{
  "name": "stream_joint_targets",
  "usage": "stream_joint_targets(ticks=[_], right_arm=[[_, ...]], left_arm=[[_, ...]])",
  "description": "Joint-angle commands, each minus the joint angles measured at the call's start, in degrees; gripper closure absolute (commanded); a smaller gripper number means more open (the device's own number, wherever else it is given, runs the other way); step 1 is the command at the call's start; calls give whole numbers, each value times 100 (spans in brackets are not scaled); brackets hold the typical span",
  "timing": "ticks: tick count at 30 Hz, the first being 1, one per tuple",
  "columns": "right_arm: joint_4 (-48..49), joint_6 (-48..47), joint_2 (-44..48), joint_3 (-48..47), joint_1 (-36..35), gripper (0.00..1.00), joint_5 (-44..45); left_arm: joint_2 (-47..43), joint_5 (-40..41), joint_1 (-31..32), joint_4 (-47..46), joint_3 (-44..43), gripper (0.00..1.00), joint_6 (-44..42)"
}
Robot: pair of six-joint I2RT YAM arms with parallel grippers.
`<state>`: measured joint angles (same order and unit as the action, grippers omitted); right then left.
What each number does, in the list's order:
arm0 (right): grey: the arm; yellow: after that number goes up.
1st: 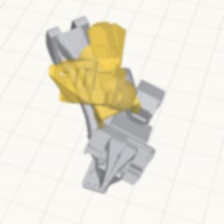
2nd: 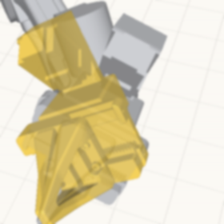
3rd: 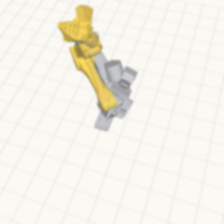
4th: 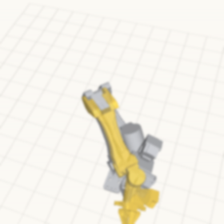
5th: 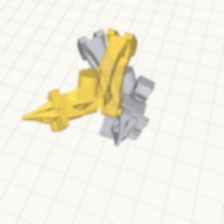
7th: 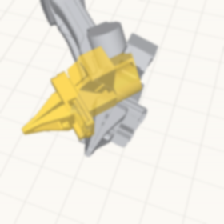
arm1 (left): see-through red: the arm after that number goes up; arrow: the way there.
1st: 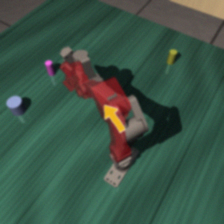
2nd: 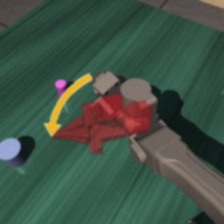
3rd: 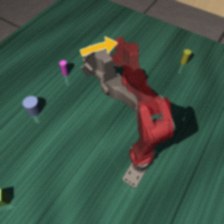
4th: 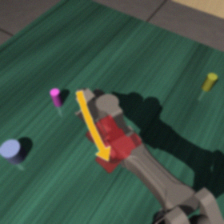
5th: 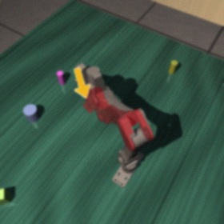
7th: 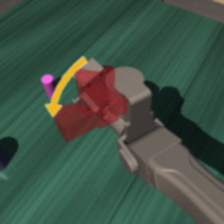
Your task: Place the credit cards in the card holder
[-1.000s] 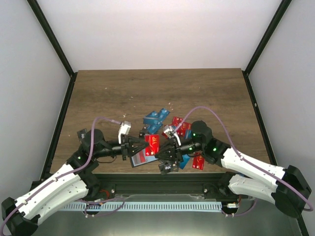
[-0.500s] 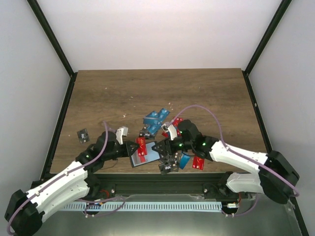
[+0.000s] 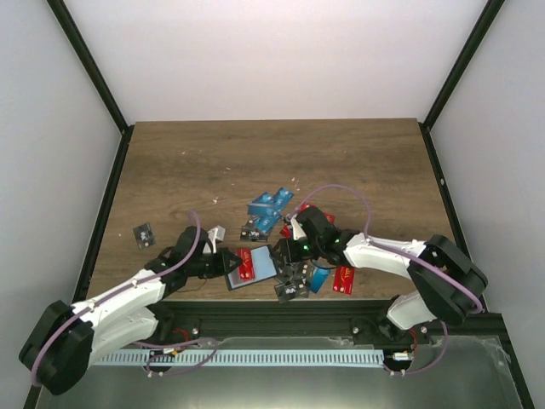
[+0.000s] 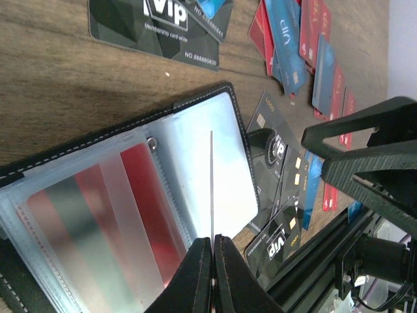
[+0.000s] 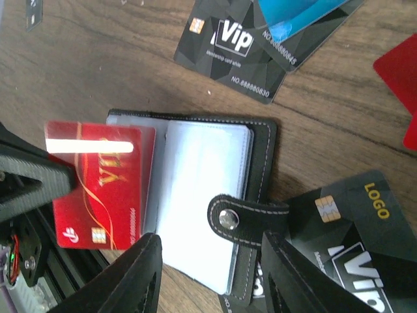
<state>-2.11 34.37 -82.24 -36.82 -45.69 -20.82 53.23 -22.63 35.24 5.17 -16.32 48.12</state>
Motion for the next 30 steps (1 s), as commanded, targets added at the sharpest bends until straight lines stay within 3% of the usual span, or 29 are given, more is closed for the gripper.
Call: stream_joint_targets(ticks=[1,30], right_arm=[[-8,-42,-122,-305,25,56,227],[423,-299,-820,-24,34,74,-335]], left_arm=[[340,-378,-51,-498,48,96,59],[2177,-1075,-422,-973,-372,96,-48]])
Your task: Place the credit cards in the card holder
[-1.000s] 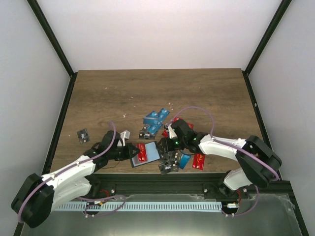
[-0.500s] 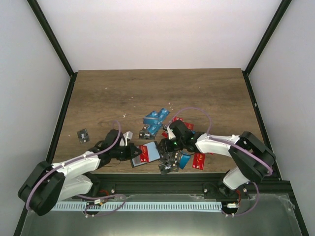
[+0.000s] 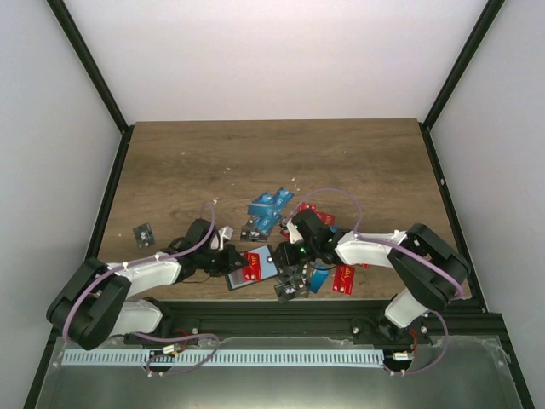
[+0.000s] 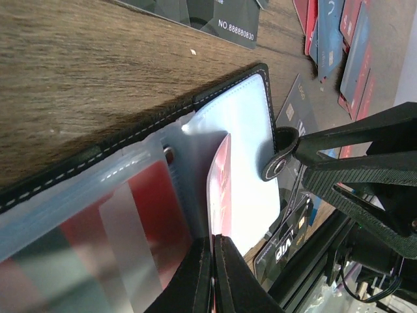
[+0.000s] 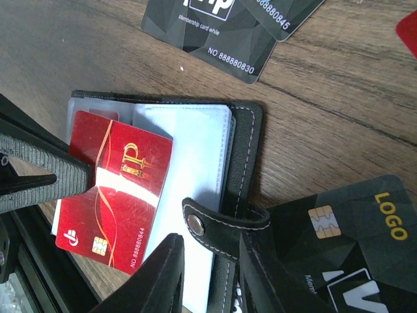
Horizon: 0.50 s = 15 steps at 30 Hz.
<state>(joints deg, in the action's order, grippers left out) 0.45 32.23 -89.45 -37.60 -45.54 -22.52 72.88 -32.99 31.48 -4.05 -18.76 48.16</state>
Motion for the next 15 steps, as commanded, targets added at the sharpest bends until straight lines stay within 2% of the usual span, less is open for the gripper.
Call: stream_joint_targets(ticks=[1,15], right_arm=[[179,-84,-119,73,19,75,-184],[295,40,-106,407,10,75,-361]], left_arm=[[258,-40,-50,-63,-158,96,-57],[544,72,-64,-425,-171,96,44]])
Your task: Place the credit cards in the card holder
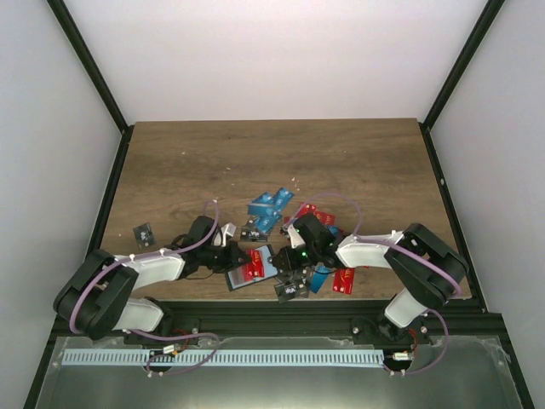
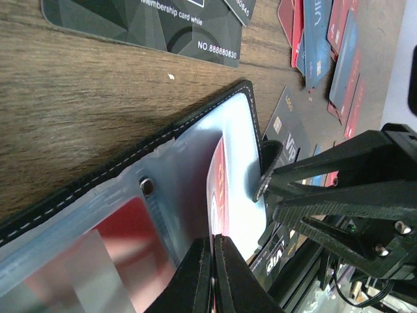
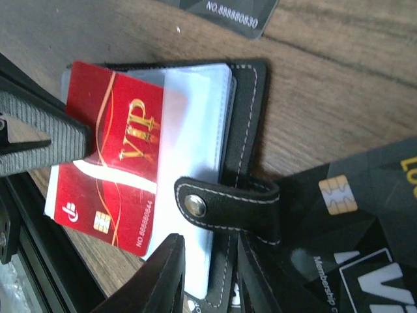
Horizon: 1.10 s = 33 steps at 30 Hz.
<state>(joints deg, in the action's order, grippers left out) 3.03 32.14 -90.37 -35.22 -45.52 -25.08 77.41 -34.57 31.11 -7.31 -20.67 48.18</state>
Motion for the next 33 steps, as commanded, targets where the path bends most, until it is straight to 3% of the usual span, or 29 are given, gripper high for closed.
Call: stream_joint_targets(ticks=[1,33], right_arm=[[73,73,-11,199,8,75,-137],[515,600,-7,354,-71,74,-386]], left_arm=[[105,246,-27,-151,25,96,54],[138,717,308,-1048,434,96,688]])
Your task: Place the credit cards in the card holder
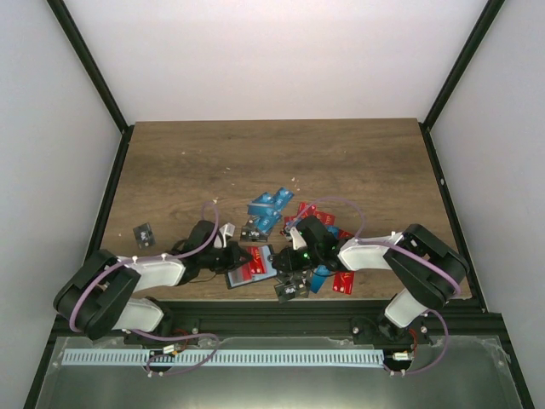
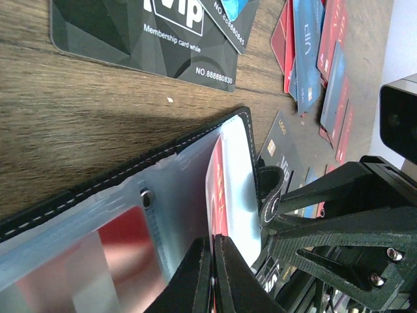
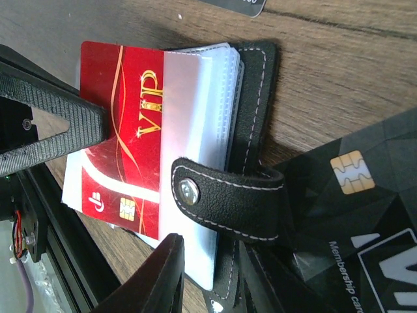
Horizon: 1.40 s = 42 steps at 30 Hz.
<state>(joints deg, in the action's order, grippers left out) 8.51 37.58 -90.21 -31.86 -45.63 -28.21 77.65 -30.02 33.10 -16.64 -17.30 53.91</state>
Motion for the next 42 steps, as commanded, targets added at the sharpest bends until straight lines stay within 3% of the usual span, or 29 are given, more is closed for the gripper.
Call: stream_joint_targets(ticks=[1,31,38,42], right_arm=[[-30,56,-16,21,-60,74,-64],[-32,101,122,40,-60,74,13],[-313,-31,553,62,-60,72,194],[-662,-178,874,-30,-53,70,410]], left_arm=[[135,287,143,-155,101,96,146],[742,690,705,-871,166,96,691],[237,884,811,-195,59,82,477],[-210,1022,848,370,-29,68,296]])
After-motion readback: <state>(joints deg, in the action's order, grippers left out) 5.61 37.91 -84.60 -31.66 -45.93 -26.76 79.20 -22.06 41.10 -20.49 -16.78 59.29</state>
